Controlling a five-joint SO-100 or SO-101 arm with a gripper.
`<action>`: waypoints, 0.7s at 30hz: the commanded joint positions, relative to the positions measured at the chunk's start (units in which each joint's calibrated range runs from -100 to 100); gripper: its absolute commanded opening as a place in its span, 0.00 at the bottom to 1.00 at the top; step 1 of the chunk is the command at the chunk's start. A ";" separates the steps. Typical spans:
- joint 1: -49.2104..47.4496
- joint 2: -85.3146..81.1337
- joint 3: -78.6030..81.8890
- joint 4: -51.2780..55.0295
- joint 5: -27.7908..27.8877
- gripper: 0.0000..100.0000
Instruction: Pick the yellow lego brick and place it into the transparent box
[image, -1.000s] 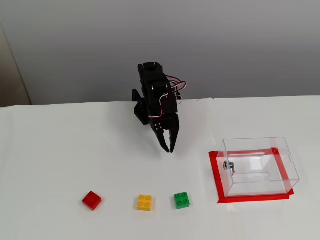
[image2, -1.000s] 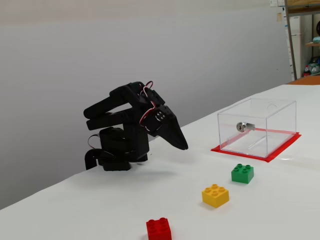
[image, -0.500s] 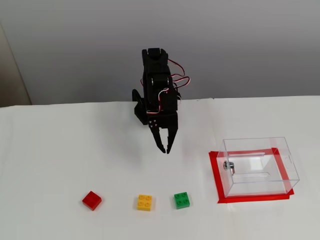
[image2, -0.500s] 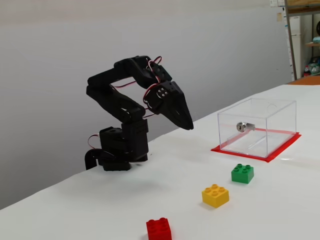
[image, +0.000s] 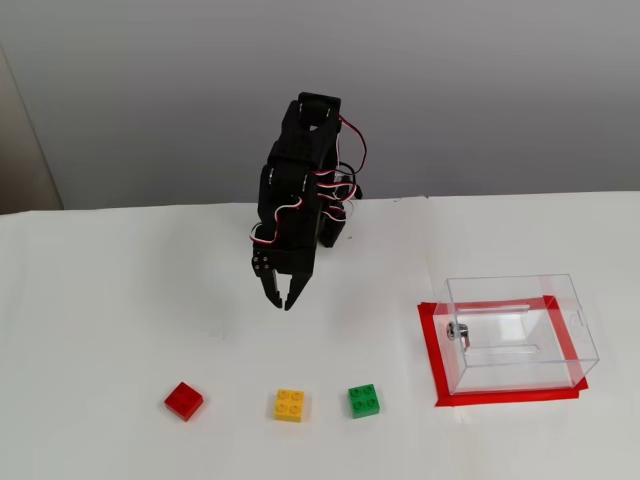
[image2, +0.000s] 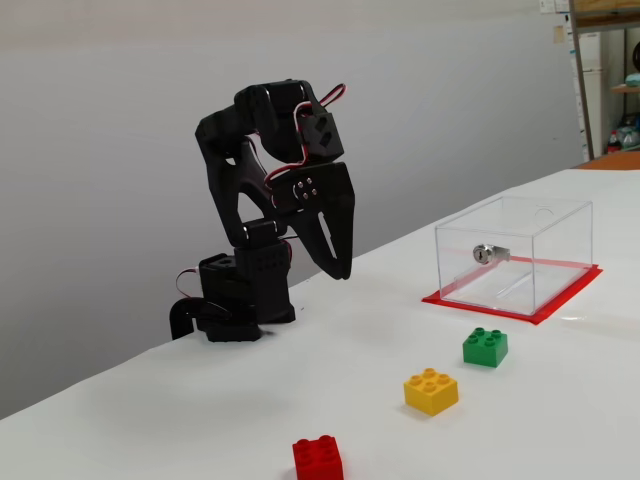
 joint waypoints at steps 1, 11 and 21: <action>0.19 1.68 -1.56 -4.83 0.36 0.02; -6.09 16.02 -7.08 -13.62 -0.11 0.02; -5.58 27.90 -20.37 -12.75 -0.05 0.02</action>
